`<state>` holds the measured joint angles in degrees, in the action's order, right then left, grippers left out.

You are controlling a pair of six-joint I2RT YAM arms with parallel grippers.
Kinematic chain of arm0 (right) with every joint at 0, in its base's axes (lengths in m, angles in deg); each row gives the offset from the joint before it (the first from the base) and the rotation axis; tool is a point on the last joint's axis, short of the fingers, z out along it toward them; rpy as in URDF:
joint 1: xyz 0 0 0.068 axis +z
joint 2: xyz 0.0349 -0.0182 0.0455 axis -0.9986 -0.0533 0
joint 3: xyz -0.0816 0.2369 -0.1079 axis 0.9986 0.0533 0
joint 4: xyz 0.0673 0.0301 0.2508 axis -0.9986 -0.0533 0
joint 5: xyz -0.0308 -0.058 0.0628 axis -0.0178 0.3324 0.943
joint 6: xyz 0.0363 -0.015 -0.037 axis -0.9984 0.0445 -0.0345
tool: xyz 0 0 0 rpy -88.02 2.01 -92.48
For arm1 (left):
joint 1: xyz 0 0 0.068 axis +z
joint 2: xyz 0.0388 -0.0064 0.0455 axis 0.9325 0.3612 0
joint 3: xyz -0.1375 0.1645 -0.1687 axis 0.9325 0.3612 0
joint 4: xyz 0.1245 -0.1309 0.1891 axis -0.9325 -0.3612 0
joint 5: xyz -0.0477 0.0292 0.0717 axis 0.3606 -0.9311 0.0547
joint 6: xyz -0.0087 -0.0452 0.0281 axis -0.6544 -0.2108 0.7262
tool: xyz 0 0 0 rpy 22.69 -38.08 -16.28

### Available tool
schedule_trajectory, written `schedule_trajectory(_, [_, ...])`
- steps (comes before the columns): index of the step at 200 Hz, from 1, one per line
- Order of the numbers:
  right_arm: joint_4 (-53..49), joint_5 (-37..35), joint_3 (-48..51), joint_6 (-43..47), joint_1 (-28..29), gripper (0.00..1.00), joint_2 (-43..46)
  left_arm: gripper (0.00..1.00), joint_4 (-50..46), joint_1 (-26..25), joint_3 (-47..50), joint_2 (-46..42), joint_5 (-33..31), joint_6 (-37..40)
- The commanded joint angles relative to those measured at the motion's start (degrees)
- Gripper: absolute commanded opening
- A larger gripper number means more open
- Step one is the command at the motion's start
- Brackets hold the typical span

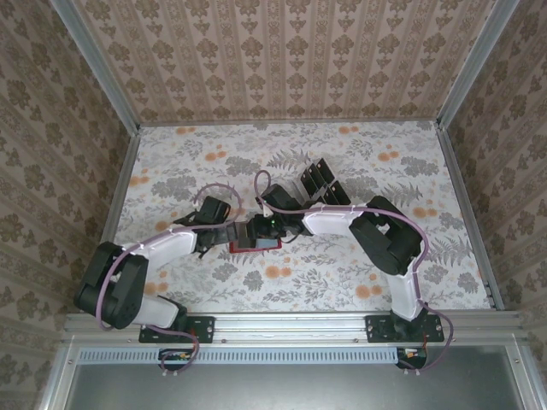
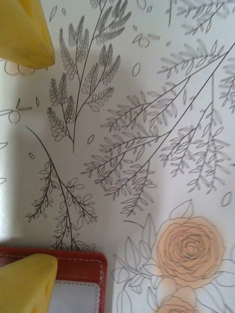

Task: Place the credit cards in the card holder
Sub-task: Insert the credit card into the card slot.

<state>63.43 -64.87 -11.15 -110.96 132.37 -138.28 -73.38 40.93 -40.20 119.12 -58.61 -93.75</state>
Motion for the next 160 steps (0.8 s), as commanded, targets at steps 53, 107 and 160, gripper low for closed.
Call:
schedule_trajectory(53, [-5.94,-5.02,-2.84,1.72,0.18,0.32,0.74,1.00,-1.83,1.18,0.00,-0.92,-0.43,-0.13])
schedule_trajectory(107, [-6.50,-4.77,-5.23,1.90,0.14,0.32,-2.13,1.00,-0.71,1.22,1.04,0.80,0.25,-0.76])
schedule_trajectory(160, [-7.23,-5.19,-6.03,1.90,0.17,0.32,-3.14,1.00,0.35,1.18,1.16,2.04,0.80,-0.98])
